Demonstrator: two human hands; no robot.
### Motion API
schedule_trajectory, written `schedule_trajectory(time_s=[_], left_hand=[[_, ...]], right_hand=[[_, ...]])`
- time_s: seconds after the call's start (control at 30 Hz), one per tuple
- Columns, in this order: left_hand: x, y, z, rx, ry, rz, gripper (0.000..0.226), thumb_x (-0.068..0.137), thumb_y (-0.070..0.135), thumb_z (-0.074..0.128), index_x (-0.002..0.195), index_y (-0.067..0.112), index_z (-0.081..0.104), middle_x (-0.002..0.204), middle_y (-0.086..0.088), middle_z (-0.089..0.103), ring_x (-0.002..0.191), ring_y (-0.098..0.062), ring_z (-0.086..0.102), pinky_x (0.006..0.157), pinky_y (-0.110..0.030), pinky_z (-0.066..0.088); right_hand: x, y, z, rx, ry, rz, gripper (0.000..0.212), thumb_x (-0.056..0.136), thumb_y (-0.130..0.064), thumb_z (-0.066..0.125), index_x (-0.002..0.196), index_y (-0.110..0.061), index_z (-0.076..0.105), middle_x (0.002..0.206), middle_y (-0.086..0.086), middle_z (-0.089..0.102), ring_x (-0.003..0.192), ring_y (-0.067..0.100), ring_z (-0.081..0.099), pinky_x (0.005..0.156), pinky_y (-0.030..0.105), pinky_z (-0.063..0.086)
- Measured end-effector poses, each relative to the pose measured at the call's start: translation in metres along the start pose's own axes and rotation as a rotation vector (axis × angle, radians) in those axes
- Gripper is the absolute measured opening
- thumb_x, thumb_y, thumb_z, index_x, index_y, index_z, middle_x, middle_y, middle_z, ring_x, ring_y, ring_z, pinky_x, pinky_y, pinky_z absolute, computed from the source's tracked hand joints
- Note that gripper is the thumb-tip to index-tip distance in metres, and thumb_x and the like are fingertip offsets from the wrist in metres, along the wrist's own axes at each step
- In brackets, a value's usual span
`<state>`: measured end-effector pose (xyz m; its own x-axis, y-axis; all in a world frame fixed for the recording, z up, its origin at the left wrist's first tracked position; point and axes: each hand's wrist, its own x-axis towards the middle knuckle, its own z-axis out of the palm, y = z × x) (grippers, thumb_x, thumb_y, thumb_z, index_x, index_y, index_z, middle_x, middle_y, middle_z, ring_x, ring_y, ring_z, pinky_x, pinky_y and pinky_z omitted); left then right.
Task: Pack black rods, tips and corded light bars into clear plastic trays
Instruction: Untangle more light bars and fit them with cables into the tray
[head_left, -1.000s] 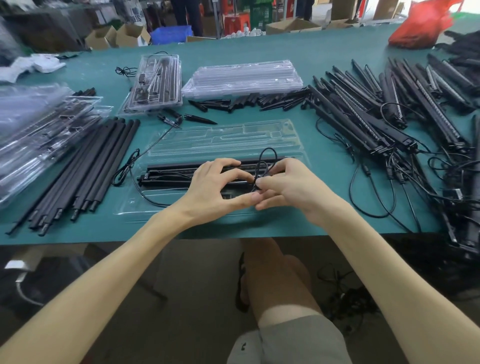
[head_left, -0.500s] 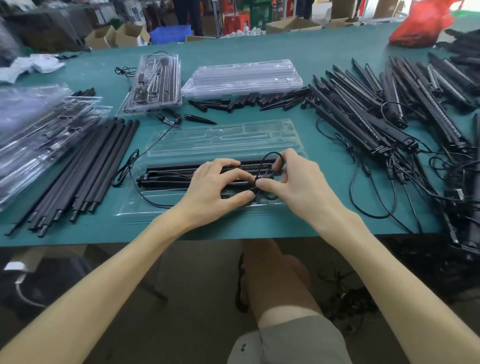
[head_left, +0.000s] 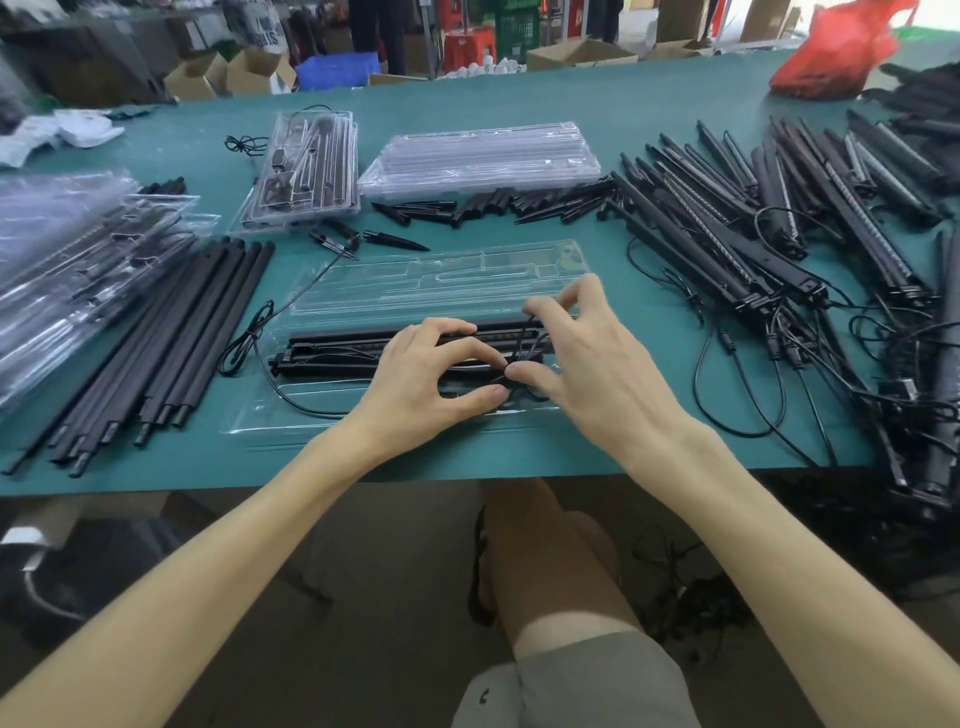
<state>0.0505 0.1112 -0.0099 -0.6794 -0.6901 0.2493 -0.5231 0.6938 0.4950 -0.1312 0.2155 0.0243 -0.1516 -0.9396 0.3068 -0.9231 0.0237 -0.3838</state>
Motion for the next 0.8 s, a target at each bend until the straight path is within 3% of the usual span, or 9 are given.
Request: schedule_trajectory(time_s=[0.13, 0.2, 0.3, 0.4, 0.57, 0.73, 0.8], left_hand=[[0.000, 0.000, 0.001, -0.004, 0.010, -0.004, 0.025, 0.084, 0.062, 0.067, 0.107, 0.054, 0.064, 0.137, 0.017, 0.048, 0.132, -0.009, 0.038, 0.116, -0.044, 0.025], [0.000, 0.001, 0.001, -0.007, 0.010, -0.012, 0.024, 0.084, 0.061, 0.068, 0.106, 0.053, 0.064, 0.136, 0.018, 0.047, 0.132, -0.008, 0.037, 0.116, -0.041, 0.024], [0.001, 0.001, 0.001, -0.009, 0.011, -0.015, 0.023, 0.084, 0.060, 0.068, 0.106, 0.054, 0.064, 0.136, 0.018, 0.047, 0.130, -0.006, 0.037, 0.115, -0.039, 0.023], [0.001, 0.002, 0.001, -0.009, 0.010, -0.010, 0.023, 0.084, 0.059, 0.068, 0.106, 0.054, 0.064, 0.136, 0.017, 0.048, 0.130, -0.007, 0.038, 0.116, -0.041, 0.024], [0.002, 0.002, -0.001, -0.019, -0.002, -0.020, 0.025, 0.082, 0.065, 0.065, 0.105, 0.054, 0.065, 0.137, 0.018, 0.048, 0.131, -0.007, 0.038, 0.116, -0.042, 0.024], [0.002, 0.003, -0.002, -0.029, -0.006, -0.025, 0.033, 0.080, 0.071, 0.057, 0.106, 0.052, 0.068, 0.137, 0.017, 0.049, 0.131, -0.008, 0.039, 0.115, -0.042, 0.025], [0.002, 0.003, -0.003, -0.033, -0.007, -0.025, 0.034, 0.081, 0.070, 0.056, 0.106, 0.052, 0.068, 0.138, 0.015, 0.050, 0.131, -0.009, 0.040, 0.115, -0.043, 0.026]], right_hand=[[-0.014, 0.005, 0.004, -0.220, 0.063, -0.061, 0.037, 0.097, -0.044, 0.059, 0.104, -0.009, 0.068, 0.107, 0.007, 0.047, 0.100, 0.023, 0.046, 0.067, 0.027, 0.037], [-0.023, 0.006, 0.007, -0.254, 0.055, -0.060, 0.035, 0.103, -0.040, 0.050, 0.102, -0.011, 0.069, 0.103, 0.005, 0.050, 0.099, 0.022, 0.046, 0.070, 0.029, 0.043], [-0.032, 0.006, 0.007, -0.176, 0.073, -0.027, 0.034, 0.105, -0.036, 0.045, 0.096, -0.010, 0.066, 0.101, 0.005, 0.046, 0.076, 0.021, 0.045, 0.061, 0.038, 0.047], [-0.030, 0.007, 0.002, -0.112, 0.061, 0.008, 0.037, 0.105, -0.038, 0.045, 0.092, -0.010, 0.065, 0.112, 0.006, 0.044, 0.058, 0.021, 0.039, 0.054, 0.034, 0.040], [-0.016, 0.014, -0.004, -0.032, -0.055, 0.024, 0.037, 0.102, -0.043, 0.049, 0.091, -0.015, 0.071, 0.114, -0.002, 0.049, 0.079, 0.027, 0.058, 0.071, 0.039, 0.047], [-0.006, 0.029, -0.014, 0.049, -0.183, -0.039, 0.026, 0.095, -0.045, 0.064, 0.078, -0.027, 0.071, 0.134, -0.019, 0.056, 0.071, -0.008, 0.047, 0.074, 0.029, 0.035], [-0.003, 0.032, -0.014, 0.076, -0.232, -0.040, 0.022, 0.092, -0.043, 0.069, 0.073, -0.031, 0.068, 0.128, -0.022, 0.062, 0.070, -0.018, 0.043, 0.072, 0.028, 0.033]])
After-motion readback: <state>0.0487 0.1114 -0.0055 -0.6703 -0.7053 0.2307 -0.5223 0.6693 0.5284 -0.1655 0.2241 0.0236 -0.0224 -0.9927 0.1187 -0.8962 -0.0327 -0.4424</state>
